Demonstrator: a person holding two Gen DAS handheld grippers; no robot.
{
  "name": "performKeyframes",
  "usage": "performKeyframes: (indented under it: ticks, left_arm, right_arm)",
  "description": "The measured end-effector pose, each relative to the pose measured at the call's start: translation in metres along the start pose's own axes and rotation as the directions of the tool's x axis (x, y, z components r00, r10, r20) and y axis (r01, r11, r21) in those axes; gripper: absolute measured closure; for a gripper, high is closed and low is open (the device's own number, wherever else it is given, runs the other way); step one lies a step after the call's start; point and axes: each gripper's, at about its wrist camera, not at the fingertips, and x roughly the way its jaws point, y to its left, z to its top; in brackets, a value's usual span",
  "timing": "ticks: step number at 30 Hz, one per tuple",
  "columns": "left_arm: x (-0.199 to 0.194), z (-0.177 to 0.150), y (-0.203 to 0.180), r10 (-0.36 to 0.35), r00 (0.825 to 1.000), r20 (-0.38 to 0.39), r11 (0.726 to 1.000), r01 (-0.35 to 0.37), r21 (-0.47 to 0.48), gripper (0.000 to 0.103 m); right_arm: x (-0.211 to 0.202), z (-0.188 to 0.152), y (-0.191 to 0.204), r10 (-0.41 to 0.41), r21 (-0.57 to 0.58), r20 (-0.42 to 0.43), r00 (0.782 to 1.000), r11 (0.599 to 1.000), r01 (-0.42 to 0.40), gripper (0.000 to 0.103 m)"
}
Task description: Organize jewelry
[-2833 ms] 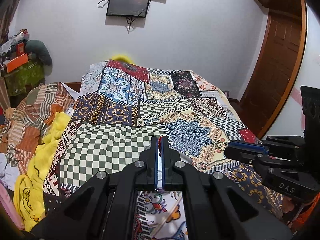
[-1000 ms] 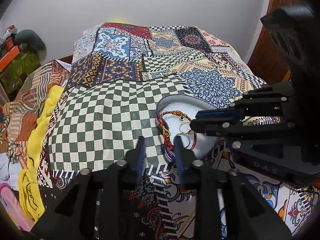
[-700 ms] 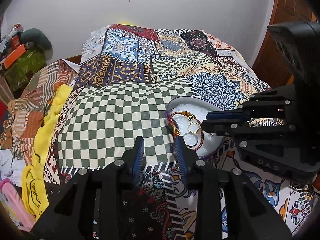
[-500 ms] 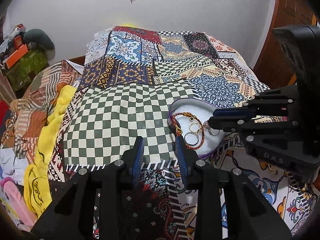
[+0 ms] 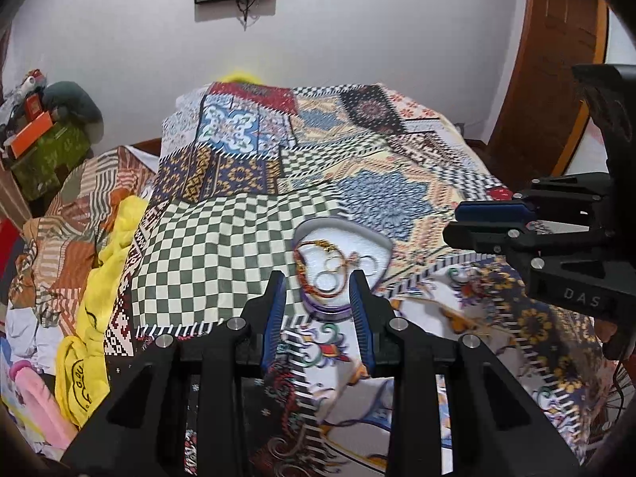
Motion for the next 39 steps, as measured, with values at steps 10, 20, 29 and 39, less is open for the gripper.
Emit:
performKeyframes:
  ticks: [10, 20, 29, 39]
  left_arm:
    - [-0.015, -0.007, -0.04, -0.053, 0.999, -0.004, 0.998, 0.053, 0.038, 0.064]
    - [0.014, -0.033, -0.079, -0.1, 0.988, -0.116, 0.989, 0.111, 0.094, 0.063]
    - [0.037, -0.045, -0.098, -0.108, 0.981, -0.163, 0.983, 0.13, 0.13, 0.064]
    - [0.045, -0.045, -0.102, -0.156, 0.972, -0.177, 0.977, 0.179, 0.12, 0.077]
  right_arm:
    - [-0.041, -0.039, -0.022, -0.031, 0.062, 0.026, 0.999, 0.998, 0.029, 0.083]
    - [-0.038, -0.083, -0.046, -0.009, 0.154, -0.027, 1.0, 0.988, 0.013, 0.082]
    - [-0.024, -0.107, -0.047, 0.029, 0.179, -0.077, 0.997, 0.984, -0.015, 0.082]
    - [-0.021, -0.112, -0.044, 0.047, 0.177, -0.089, 0.995, 0.984, -0.031, 0.079]
